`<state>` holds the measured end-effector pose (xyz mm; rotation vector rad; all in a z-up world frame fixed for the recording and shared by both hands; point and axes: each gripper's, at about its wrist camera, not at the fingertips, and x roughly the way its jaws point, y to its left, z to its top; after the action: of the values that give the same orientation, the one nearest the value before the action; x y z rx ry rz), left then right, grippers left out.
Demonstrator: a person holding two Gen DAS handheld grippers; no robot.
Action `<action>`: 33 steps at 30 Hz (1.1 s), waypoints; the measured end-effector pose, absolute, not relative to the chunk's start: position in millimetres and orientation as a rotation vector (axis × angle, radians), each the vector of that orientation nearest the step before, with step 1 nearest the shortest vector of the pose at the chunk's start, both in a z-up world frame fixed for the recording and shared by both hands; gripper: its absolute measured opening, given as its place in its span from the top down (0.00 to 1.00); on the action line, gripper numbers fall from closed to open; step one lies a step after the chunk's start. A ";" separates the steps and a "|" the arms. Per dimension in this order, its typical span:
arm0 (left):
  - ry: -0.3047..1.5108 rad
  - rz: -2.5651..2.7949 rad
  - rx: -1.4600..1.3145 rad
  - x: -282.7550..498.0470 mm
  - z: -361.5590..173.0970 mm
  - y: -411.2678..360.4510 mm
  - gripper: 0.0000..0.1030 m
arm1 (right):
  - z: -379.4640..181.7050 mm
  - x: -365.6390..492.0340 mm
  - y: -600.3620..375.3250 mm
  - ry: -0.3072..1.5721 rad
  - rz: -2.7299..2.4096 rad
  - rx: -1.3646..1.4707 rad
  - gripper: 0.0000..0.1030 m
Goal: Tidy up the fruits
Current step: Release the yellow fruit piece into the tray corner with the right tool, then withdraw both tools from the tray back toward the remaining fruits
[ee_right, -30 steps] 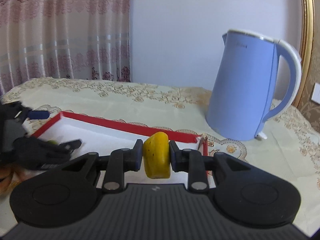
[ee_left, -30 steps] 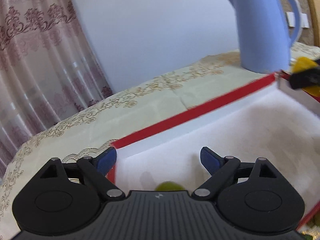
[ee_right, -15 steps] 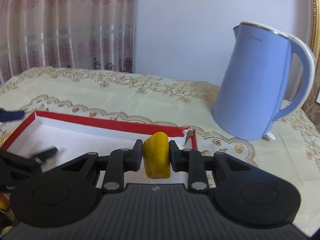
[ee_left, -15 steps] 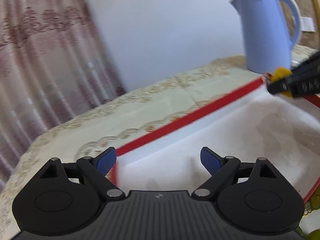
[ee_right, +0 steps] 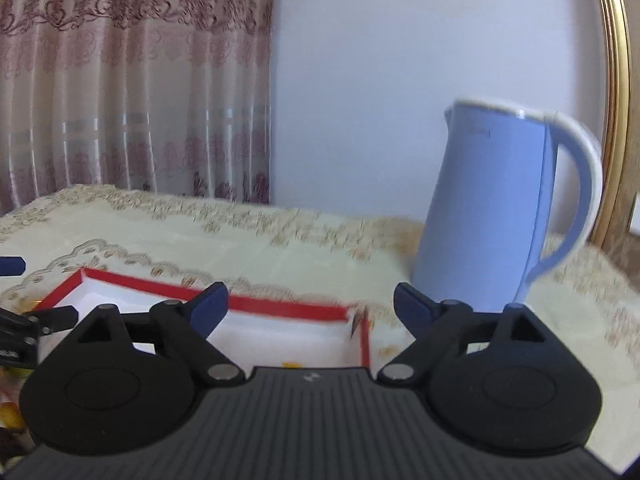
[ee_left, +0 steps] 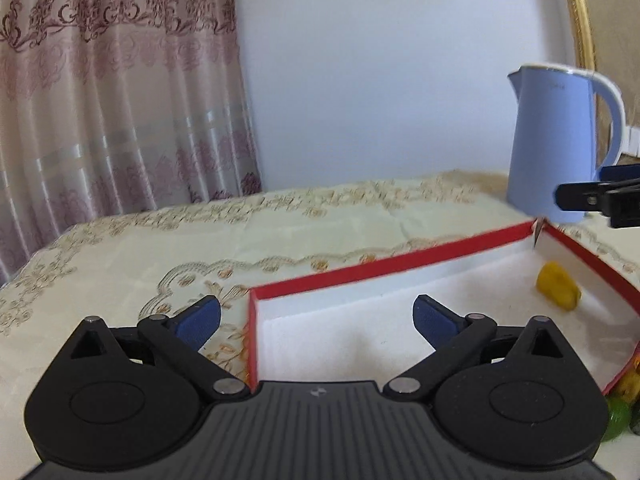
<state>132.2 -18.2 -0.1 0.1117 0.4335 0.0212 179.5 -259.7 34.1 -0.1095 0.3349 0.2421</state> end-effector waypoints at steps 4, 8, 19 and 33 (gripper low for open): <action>0.431 0.058 0.160 136.0 -6.5 -23.0 0.00 | 13.7 187.4 -247.0 0.364 0.226 -0.246 0.16; 0.433 0.084 0.150 141.3 -5.3 -16.7 0.00 | -6.7 183.0 -242.3 0.407 0.216 -0.285 0.21; 0.461 0.138 0.185 134.8 -1.6 -14.1 0.00 | 6.7 145.3 -243.1 0.321 0.079 -0.319 0.20; 0.618 0.121 0.050 7.6 16.1 -31.6 0.00 | 45.2 -24.1 -275.1 0.359 0.066 -0.058 0.00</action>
<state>7.6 -31.6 16.1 0.0503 0.6184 0.1206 -24.1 -275.1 45.2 -0.0584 0.3588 0.0662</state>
